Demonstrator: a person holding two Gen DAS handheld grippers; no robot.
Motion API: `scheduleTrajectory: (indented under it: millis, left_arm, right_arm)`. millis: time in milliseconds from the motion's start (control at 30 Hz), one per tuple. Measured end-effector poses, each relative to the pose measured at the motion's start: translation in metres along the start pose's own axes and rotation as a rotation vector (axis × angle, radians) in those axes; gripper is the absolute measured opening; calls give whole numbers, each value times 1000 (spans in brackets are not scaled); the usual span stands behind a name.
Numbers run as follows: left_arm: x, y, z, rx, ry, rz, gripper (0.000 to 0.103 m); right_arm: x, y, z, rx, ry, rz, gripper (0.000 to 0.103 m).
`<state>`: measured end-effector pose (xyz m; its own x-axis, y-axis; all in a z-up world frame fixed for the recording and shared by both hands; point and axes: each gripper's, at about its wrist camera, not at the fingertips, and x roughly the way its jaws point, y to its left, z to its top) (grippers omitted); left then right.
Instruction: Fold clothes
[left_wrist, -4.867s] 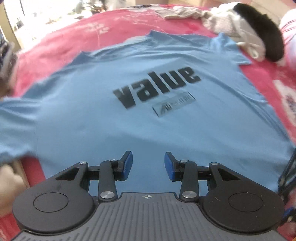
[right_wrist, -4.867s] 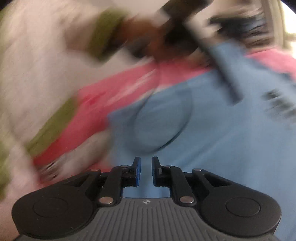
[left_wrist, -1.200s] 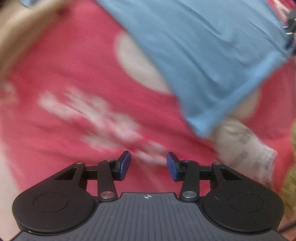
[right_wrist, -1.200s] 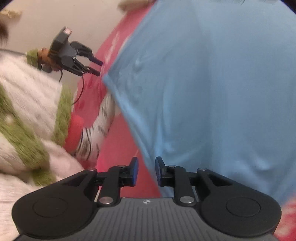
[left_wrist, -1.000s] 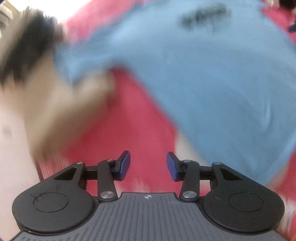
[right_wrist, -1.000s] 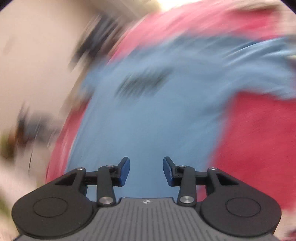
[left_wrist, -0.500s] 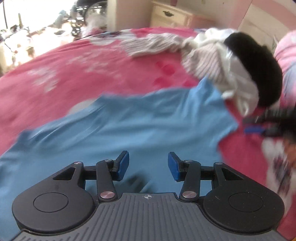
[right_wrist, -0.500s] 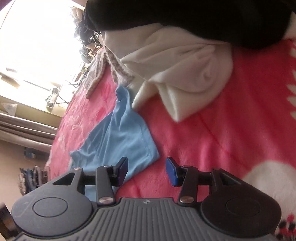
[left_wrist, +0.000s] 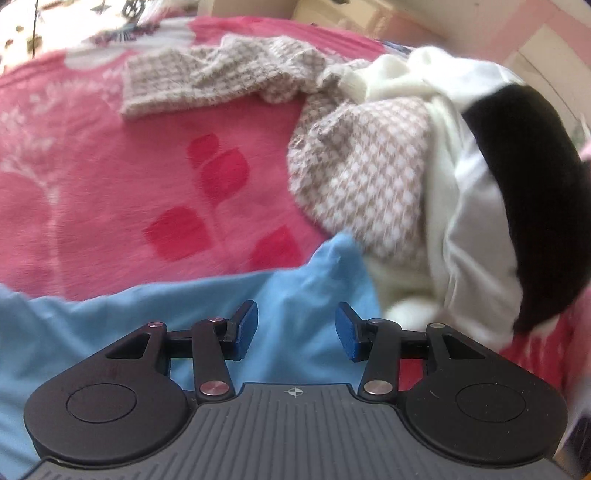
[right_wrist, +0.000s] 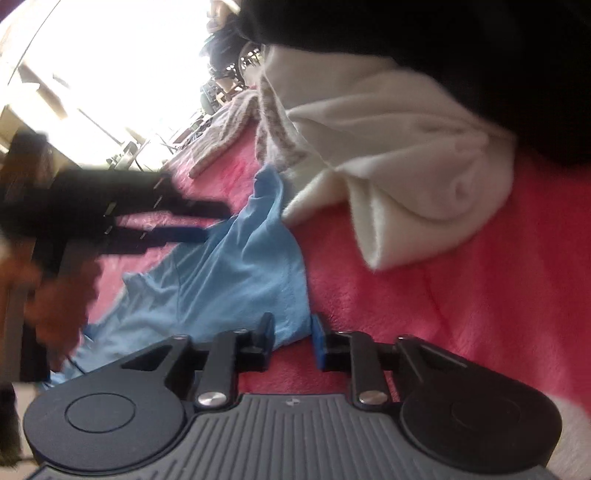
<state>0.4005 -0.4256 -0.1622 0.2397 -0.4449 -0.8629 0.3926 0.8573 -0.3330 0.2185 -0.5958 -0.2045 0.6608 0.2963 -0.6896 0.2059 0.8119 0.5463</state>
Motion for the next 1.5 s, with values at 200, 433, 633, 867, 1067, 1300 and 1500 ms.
scheduleTrajectory:
  millis: [200, 433, 633, 867, 1067, 1300, 1500]
  left_arm:
    - [19, -24, 12, 28, 26, 10, 46]
    - [37, -38, 13, 39, 49, 78, 46]
    - [39, -35, 12, -14, 18, 80, 31]
    - [32, -7, 13, -163, -16, 16, 4]
    - [-5, 18, 10, -203, -68, -82, 3]
    - [-61, 68, -3, -206, -134, -96, 3]
    - [-89, 114, -26, -242, -162, -84, 3]
  right_arm:
    - [5, 13, -8, -105, 11, -12, 10]
    - [9, 19, -10, -168, 4, -32, 7]
    - [8, 28, -14, -234, -19, -60, 5]
    - [-3, 44, -16, -309, -74, -81, 4]
    - [-21, 78, -23, -441, -136, -68, 4]
    - [-24, 137, -36, -675, -147, -10, 4]
    - [-7, 181, -60, -862, -112, 33, 4]
